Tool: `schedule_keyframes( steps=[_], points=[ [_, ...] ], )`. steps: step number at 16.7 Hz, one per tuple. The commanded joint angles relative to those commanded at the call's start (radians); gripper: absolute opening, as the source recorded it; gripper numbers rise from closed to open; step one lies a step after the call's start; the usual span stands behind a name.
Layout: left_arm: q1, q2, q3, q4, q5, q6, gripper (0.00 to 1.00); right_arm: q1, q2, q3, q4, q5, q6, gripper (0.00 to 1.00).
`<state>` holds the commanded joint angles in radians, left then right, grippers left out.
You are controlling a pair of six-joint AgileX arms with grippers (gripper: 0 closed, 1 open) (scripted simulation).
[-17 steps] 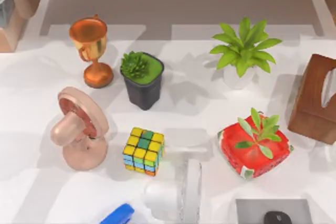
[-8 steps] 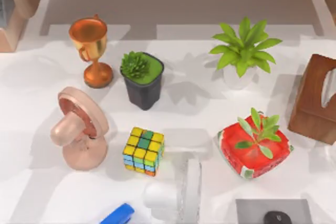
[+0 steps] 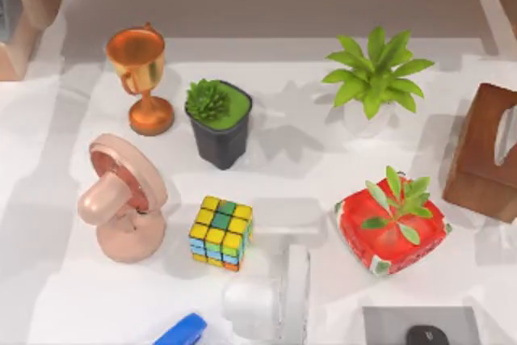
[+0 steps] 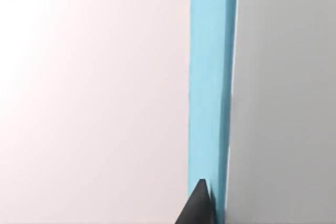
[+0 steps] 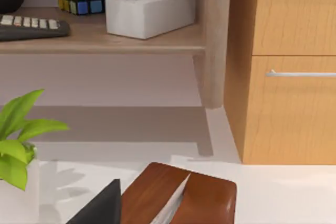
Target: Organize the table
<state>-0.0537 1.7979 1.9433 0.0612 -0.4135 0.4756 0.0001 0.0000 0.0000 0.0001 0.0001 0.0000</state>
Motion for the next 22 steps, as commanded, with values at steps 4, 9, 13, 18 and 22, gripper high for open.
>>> schedule_keyframes(
  steps=[4, 9, 13, 18, 22],
  points=[
    [0.297, -0.019, -0.254, 0.09, 0.114, 0.279, 0.0, 0.0, 0.0, 0.0, 0.0, 0.0, 0.0, 1.0],
    [0.6, 0.001, -0.6, 0.203, 0.294, 0.631, 0.0, 0.0, 0.0, 0.0, 0.0, 0.0, 0.0, 1.0],
    [0.723, 0.02, -0.836, 0.302, 0.47, 0.881, 0.0, 0.0, 0.0, 0.0, 0.0, 0.0, 0.0, 1.0],
    [0.69, 0.016, -0.997, 0.446, 0.715, 1.114, 0.0, 0.0, 0.0, 0.0, 0.0, 0.0, 0.0, 1.0],
    [0.601, 0.035, -1.027, 0.543, 0.874, 1.222, 0.0, 0.0, 0.0, 0.0, 0.0, 0.0, 0.0, 1.0]
  ],
)
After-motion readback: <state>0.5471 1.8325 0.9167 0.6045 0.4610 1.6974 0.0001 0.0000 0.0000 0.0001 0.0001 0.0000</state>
